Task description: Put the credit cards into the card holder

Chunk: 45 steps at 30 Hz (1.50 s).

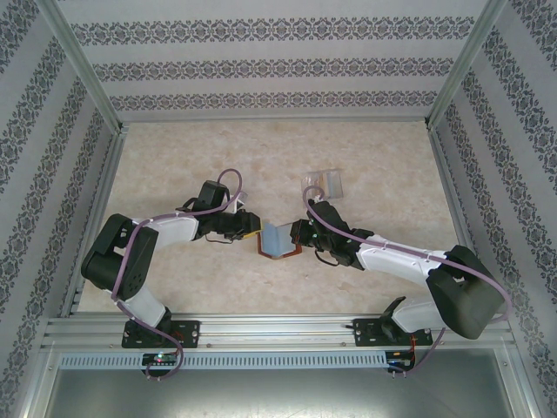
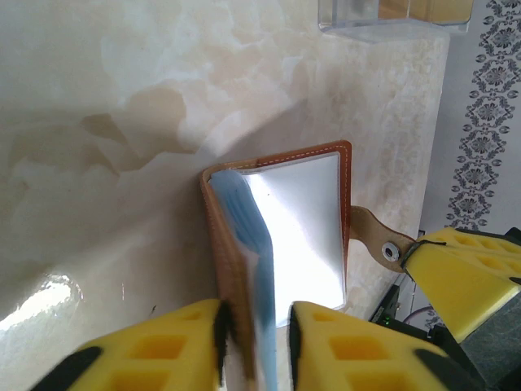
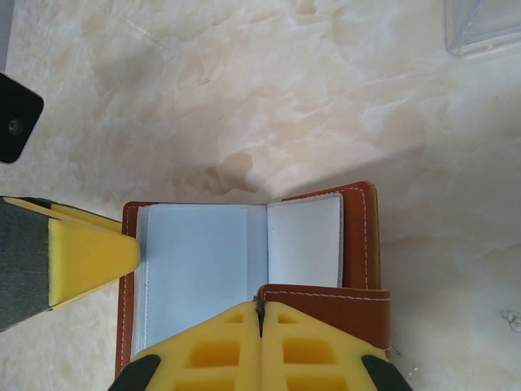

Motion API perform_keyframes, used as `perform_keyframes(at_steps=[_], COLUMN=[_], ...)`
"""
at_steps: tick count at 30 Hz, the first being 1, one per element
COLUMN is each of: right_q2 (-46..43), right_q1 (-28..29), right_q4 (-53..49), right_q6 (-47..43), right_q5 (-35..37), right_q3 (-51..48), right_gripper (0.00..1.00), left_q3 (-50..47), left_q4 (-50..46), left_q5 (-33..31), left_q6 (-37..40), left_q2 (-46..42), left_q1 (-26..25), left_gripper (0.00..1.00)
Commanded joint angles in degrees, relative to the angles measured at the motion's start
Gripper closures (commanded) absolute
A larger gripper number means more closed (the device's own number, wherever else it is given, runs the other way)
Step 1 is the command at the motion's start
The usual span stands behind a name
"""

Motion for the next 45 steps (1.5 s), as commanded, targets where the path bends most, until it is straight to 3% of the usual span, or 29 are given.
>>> perform_keyframes(at_steps=[1, 10, 18, 24, 26, 28, 31, 37, 45], right_q2=[0.2, 0.5, 2.1, 3.8, 3.7, 1.7, -4.7, -6.1, 5.5], right_q1=[0.8, 0.7, 0.6, 0.7, 0.5, 0.1, 1.2, 2.8, 7.3], right_q4=[1.2, 1.2, 2.7, 3.6, 2.5, 1.1, -0.8, -4.5, -2.6], right_q6=[0.5, 0.3, 0.9, 1.2, 0.8, -0.7, -5.2, -10.1, -9.9], right_q5=[-0.1, 0.1, 0.1, -0.3, 0.1, 1.2, 5.7, 4.3, 0.1], right_q3=[-0.4, -0.5, -1.4, -1.5, -1.2, -1.2, -1.5, 2.9, 9.2], right_gripper=[1.0, 1.0, 1.0, 1.0, 1.0, 0.77, 0.61, 0.5, 0.49], left_q3=[0.3, 0.4, 0.5, 0.0, 0.0, 0.0, 0.3, 0.4, 0.2], left_q4=[1.9, 1.9, 2.1, 2.9, 2.6, 2.2, 1.1, 0.9, 0.9], left_q5=[1.0, 1.1, 1.3, 1.3, 1.0, 0.8, 0.5, 0.3, 0.3], left_q6=[-0.1, -0.1, 0.1, -0.3, -0.2, 0.0, 0.5, 0.6, 0.7], left_q2=[0.1, -0.1, -0.3, 0.0, -0.2, -0.5, -1.1, -1.2, -1.1], left_q1=[-0.6, -0.6, -0.6, -0.6, -0.6, -0.6, -0.5, -0.6, -0.6], left_gripper=[0.79, 0.89, 0.78, 0.98, 1.0, 1.0, 1.0, 1.0, 1.0])
